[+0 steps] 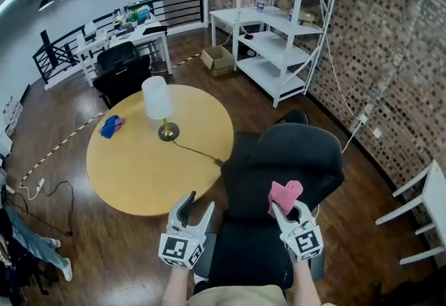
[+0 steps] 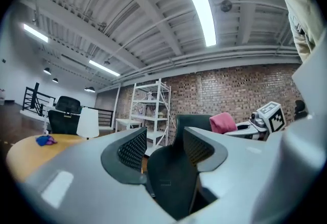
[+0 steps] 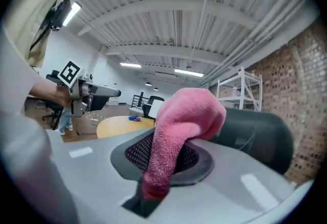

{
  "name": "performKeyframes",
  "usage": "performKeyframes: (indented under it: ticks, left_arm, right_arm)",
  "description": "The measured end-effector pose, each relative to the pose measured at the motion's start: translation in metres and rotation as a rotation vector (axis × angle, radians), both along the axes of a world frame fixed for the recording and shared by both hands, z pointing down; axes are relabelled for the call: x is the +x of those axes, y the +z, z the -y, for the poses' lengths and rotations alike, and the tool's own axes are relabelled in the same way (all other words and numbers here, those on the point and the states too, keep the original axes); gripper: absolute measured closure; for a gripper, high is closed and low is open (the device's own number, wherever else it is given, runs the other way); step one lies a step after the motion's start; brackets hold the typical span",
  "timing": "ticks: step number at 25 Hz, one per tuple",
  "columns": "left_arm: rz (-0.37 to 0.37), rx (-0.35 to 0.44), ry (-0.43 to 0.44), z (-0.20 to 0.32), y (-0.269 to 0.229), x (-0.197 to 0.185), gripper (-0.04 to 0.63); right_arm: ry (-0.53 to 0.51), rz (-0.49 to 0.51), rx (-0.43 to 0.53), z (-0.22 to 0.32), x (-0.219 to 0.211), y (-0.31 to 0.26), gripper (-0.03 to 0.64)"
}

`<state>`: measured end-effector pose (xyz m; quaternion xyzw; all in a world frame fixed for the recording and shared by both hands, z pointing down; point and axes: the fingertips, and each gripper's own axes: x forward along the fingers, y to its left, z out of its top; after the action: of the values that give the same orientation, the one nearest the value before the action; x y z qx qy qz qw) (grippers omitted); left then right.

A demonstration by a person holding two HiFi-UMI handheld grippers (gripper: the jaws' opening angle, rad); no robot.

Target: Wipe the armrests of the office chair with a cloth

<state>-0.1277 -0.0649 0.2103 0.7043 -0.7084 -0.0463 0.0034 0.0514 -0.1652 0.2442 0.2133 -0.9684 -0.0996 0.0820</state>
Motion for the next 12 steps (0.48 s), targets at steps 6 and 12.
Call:
performKeyframes:
  ticks: [6,12]
  left_arm:
    - [0.064,0.08,0.091,0.03,-0.061,0.069,0.365]
    - [0.004,0.101,0.253,0.04,-0.072,0.137,0.373]
  right_arm:
    - [0.105,0.104,0.086,-0.007,0.042,-0.064,0.549]
    - [0.126,0.157,0.069,-0.01,0.084,-0.067,0.548]
